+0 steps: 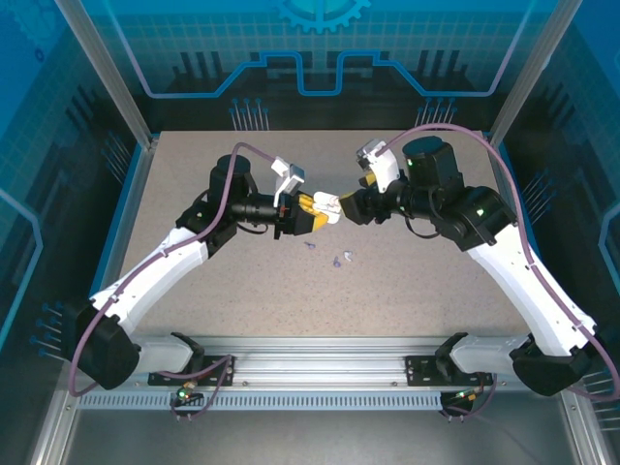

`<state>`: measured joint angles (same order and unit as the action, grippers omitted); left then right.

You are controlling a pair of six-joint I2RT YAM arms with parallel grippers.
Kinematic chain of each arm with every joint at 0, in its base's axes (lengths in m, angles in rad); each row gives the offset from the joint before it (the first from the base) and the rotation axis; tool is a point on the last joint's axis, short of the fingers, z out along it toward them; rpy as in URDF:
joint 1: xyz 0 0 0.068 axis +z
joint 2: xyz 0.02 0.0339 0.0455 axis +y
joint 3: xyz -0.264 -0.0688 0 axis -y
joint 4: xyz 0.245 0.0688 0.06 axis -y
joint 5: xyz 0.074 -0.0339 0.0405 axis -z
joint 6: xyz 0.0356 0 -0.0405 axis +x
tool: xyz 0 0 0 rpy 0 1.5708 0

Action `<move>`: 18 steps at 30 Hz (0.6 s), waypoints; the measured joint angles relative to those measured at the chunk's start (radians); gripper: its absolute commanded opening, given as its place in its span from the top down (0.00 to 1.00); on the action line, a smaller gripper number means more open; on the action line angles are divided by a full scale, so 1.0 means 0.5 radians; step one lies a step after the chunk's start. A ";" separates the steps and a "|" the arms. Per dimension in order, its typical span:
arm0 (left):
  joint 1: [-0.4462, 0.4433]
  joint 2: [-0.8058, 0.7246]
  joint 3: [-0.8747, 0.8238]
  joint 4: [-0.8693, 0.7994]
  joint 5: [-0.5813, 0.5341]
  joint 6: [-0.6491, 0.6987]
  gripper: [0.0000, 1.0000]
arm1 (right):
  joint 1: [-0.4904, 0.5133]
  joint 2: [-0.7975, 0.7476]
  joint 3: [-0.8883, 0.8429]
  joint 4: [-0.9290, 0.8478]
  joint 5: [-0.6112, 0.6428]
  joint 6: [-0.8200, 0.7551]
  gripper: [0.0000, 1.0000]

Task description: Insert wireless bluetooth earbuds into charging case

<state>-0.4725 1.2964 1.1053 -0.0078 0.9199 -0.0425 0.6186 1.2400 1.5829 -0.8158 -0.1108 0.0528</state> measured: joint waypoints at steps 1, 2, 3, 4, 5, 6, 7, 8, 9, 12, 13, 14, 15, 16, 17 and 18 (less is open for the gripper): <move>0.000 0.000 0.000 0.000 0.000 0.000 0.95 | -0.001 0.000 0.000 0.001 -0.013 0.001 0.35; 0.000 0.000 0.000 0.000 0.001 0.000 0.95 | -0.001 0.000 0.000 0.001 -0.026 0.001 0.35; 0.000 0.000 0.000 0.004 0.001 0.000 0.95 | -0.001 0.003 0.000 0.001 -0.037 0.002 0.35; 0.000 0.000 0.000 0.008 0.000 0.000 0.95 | -0.001 0.008 0.000 0.001 -0.047 0.002 0.35; 0.000 0.000 0.000 0.011 0.001 0.001 0.95 | -0.001 0.016 0.000 0.001 -0.053 0.003 0.35; 0.000 0.000 0.000 0.014 0.001 0.001 0.95 | -0.001 0.023 0.000 0.001 -0.057 0.008 0.36; 0.000 -0.001 0.000 0.014 0.001 0.002 0.95 | -0.001 0.034 0.000 0.002 -0.058 0.016 0.37; 0.000 -0.002 -0.001 0.014 0.000 0.002 0.95 | -0.002 0.045 0.000 0.002 -0.059 0.021 0.39; 0.000 -0.002 -0.003 0.013 0.000 0.002 0.95 | -0.002 0.053 0.000 0.002 -0.060 0.030 0.41; 0.000 -0.004 -0.004 0.013 -0.004 0.014 0.95 | -0.002 0.083 0.001 0.002 -0.073 0.056 0.49; 0.000 -0.004 -0.005 0.011 -0.014 0.026 0.95 | -0.002 0.093 0.002 0.001 -0.082 0.063 0.50; 0.000 -0.004 -0.005 0.011 -0.017 0.034 0.95 | -0.001 0.102 0.005 0.001 -0.092 0.066 0.52; 0.000 -0.004 -0.005 0.011 -0.021 0.039 0.95 | -0.001 0.111 0.009 0.000 -0.101 0.072 0.54; 0.000 -0.004 -0.005 0.011 -0.023 0.040 0.95 | -0.001 0.124 0.020 -0.004 -0.110 0.075 0.56; 0.000 -0.004 -0.005 0.011 -0.024 0.042 0.95 | 0.001 0.140 0.034 -0.008 -0.111 0.078 0.59; 0.000 -0.004 -0.005 0.011 -0.031 0.046 0.95 | 0.002 0.152 0.047 -0.011 -0.112 0.081 0.61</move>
<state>-0.4725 1.2945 1.1030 -0.0021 0.9043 -0.0196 0.6193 1.3159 1.6062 -0.8211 -0.1669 0.0933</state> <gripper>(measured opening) 0.236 0.429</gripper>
